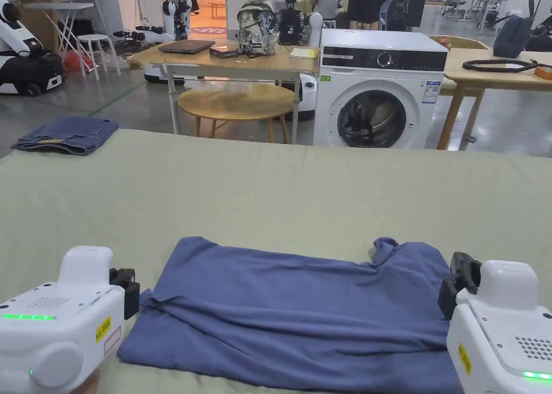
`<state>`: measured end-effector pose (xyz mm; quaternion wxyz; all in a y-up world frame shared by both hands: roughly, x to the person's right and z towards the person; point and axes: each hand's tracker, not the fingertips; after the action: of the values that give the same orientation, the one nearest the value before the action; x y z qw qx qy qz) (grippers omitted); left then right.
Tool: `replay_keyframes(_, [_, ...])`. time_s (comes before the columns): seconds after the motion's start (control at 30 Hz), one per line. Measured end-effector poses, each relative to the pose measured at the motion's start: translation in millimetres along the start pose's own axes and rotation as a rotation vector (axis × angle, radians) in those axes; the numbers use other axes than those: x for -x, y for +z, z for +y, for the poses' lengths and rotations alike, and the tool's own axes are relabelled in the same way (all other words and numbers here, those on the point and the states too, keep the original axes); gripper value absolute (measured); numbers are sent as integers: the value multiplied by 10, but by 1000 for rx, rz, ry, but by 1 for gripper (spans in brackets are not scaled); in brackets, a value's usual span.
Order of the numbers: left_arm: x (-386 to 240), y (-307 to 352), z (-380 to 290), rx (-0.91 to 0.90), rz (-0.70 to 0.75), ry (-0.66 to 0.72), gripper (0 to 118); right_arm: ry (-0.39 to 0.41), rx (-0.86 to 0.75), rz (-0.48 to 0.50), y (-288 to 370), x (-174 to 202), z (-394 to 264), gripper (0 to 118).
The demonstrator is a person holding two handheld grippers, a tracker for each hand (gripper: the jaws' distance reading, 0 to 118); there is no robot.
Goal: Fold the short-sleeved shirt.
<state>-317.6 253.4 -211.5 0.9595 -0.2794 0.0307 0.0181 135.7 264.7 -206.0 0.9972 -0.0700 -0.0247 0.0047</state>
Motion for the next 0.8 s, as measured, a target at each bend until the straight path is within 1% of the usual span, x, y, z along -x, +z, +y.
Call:
replay_keyframes(0.03, [52,-72,-17,40,-11,22,0,3,6,0,-5,-11,-12,0])
replay_keyframes(0.1, [170,-274,-49,199,-61,58,0,7,24,1,-38,-28,-39,0])
replay_keyframes(0.13, [297,-448,-90,265,-69,91,0,8,34,1,-51,-40,-55,0])
replay_keyframes(0.2, [412,-702,-149,391,-82,113,0,12,50,-1,-67,-62,-88,0])
replay_keyframes(0.23, [450,-810,-179,455,-89,126,6,14,57,-2,-62,-67,-95,0])
replay_keyframes(0.27, [466,-886,-226,473,-76,129,24,16,67,-2,-69,-77,-110,0])
replay_keyframes(0.3, [494,-985,-247,492,-63,130,36,18,76,-3,-75,-86,-127,0])
replay_keyframes(0.33, [504,-1049,-256,510,-52,130,40,20,82,-5,-79,-92,-142,0])
replay_keyframes(0.37, [514,-1131,-259,526,-50,138,46,25,90,-8,-83,-96,-164,0])
replay_keyframes(0.4, [571,-1257,-294,540,-40,142,56,31,96,-10,-86,-100,-180,0])
replay_keyframes(0.43, [584,-1345,-307,549,-42,142,56,35,101,-11,-90,-106,-198,0])
replay_keyframes(0.47, [591,-1424,-325,579,-72,142,56,39,109,-11,-95,-112,-215,0])
replay_keyframes(0.53, [573,-1560,-384,653,-41,146,56,44,124,-13,-115,-123,-261,0])
replay_keyframes(0.6, [538,-1602,-380,642,-26,120,54,48,136,-12,-123,-139,-290,0])
replay_keyframes(0.63, [484,-1581,-351,640,0,91,47,52,145,-14,-115,-138,-292,0])
replay_keyframes(0.67, [278,-1395,-338,647,20,22,39,54,152,-16,-116,-148,-302,0])
replay_keyframes(0.7, [189,-1357,-345,650,20,-28,30,51,158,-17,-121,-166,-316,0])
replay_keyframes(0.73, [157,-1352,-348,648,19,-52,14,47,166,-17,-128,-185,-326,0])
replay_keyframes(0.77, [129,-1338,-352,636,13,-38,1,41,177,-19,-146,-215,-356,0])
replay_keyframes(0.8, [119,-1293,-361,634,7,-32,1,33,191,-22,-162,-251,-375,0])
